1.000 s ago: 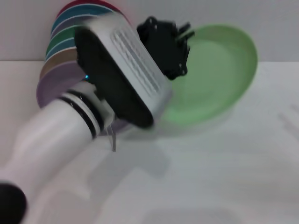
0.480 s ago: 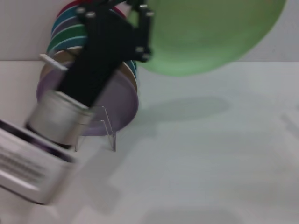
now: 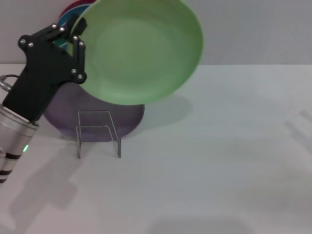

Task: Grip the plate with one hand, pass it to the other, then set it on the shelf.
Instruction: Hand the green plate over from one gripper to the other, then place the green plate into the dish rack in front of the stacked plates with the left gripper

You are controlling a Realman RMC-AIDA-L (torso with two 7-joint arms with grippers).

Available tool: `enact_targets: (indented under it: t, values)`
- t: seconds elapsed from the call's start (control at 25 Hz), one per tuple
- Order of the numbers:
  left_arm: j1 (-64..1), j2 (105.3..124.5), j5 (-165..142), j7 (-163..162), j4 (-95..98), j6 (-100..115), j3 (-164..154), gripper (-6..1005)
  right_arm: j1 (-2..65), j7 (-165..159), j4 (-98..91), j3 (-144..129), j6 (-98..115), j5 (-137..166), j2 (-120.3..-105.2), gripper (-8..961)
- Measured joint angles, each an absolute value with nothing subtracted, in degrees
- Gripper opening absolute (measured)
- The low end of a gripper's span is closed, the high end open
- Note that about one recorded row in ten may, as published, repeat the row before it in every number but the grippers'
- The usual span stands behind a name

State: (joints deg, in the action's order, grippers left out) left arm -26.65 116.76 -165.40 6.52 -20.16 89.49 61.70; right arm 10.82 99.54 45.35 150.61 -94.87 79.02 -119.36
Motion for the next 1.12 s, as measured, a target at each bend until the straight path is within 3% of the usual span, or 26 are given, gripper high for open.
enact_targets:
  t: [0.36, 0.84, 1.12]
  values:
    - [-25.4, 116.35, -165.5, 11.8, -16.0, 90.0, 64.0, 49, 10.7, 99.8, 44.9, 149.6, -95.3, 78.6, -119.29, 742]
    - [-25.1, 117.3, -165.5, 14.2, -12.1, 90.1, 63.6, 49, 11.7, 99.8, 45.1, 149.5, -97.5, 78.5, -119.15, 744]
    - [-25.2, 116.37, -165.5, 14.3, -12.1, 91.0, 63.4, 46, 11.6, 99.9, 45.2, 149.5, -98.1, 78.5, -119.15, 745]
